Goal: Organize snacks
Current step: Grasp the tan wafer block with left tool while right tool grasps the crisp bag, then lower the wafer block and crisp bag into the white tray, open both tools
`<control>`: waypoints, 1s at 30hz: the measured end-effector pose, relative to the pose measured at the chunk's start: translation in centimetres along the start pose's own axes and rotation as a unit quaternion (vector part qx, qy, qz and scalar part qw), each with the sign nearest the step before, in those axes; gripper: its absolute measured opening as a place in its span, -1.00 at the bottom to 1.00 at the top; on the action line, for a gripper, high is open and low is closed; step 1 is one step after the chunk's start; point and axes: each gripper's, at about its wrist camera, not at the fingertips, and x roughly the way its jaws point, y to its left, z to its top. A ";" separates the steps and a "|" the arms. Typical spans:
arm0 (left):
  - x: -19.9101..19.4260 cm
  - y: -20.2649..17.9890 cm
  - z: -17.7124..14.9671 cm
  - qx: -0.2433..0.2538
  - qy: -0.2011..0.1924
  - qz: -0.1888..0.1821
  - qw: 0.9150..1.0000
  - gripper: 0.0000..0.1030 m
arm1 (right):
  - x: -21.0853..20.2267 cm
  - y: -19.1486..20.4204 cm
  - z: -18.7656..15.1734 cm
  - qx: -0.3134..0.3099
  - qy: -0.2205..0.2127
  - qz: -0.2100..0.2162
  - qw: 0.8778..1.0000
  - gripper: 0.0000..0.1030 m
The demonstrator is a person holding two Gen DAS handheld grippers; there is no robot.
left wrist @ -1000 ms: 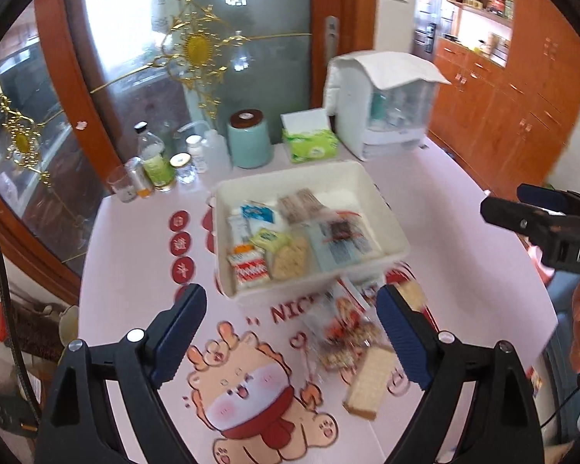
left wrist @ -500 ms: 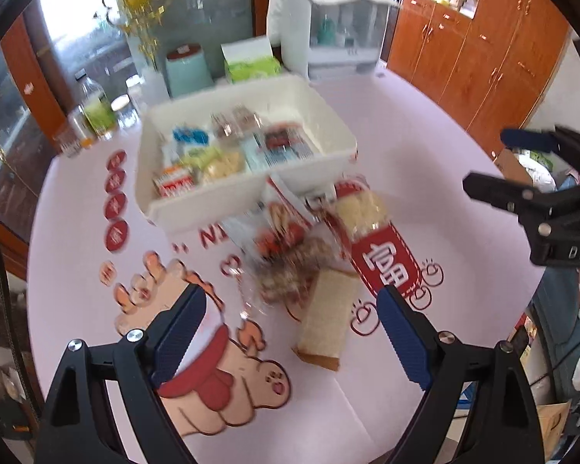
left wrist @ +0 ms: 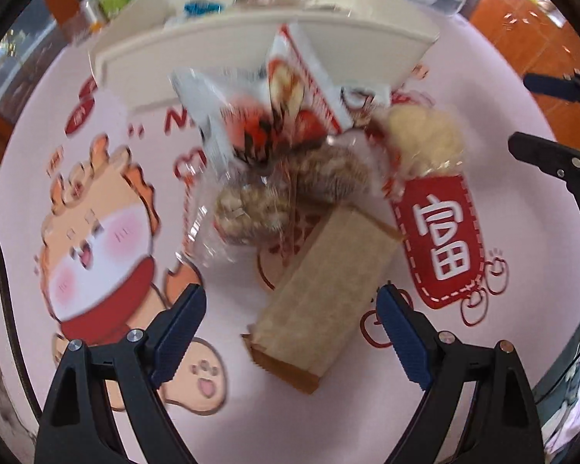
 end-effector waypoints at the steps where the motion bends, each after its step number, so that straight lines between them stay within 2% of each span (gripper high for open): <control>1: 0.6 -0.2 -0.1 -0.006 0.005 0.003 1.000 0.73 | 0.6 0.0 0.0 -0.015 -0.002 0.004 1.000 0.74; 5: 2.2 -0.8 -0.3 -0.017 0.017 0.020 1.000 0.73 | 3.5 0.7 0.1 -0.091 -0.012 0.024 0.996 0.74; 9: 3.0 -1.4 -0.3 -0.023 0.018 0.016 0.999 0.75 | 5.9 1.9 0.2 -0.153 -0.016 0.039 0.987 0.74; 16: 4.2 -3.0 -0.7 -0.004 0.030 0.026 0.999 0.76 | 8.5 3.2 -0.1 -0.219 -0.007 0.059 0.974 0.74; 17: 4.3 -3.0 -0.8 -0.007 0.027 0.023 0.999 0.75 | 8.8 3.4 -0.2 -0.226 -0.004 0.058 0.972 0.69; 18: 4.3 -3.0 -0.9 -0.010 0.027 0.021 0.999 0.75 | 9.2 3.5 -0.3 -0.232 0.002 0.063 0.971 0.56; 23: 4.3 -3.3 -1.0 -0.006 0.020 0.019 1.000 0.72 | 9.2 2.9 -0.3 -0.214 0.008 0.095 0.972 0.31; 28: 3.1 -3.5 -0.8 0.019 0.003 0.014 1.000 0.23 | 8.7 2.9 -1.2 -0.202 0.010 0.098 0.974 0.19; 30: 3.0 -4.0 -0.8 0.020 -0.001 0.018 1.000 0.17 | 8.4 2.9 -2.0 -0.194 0.009 0.097 0.976 0.15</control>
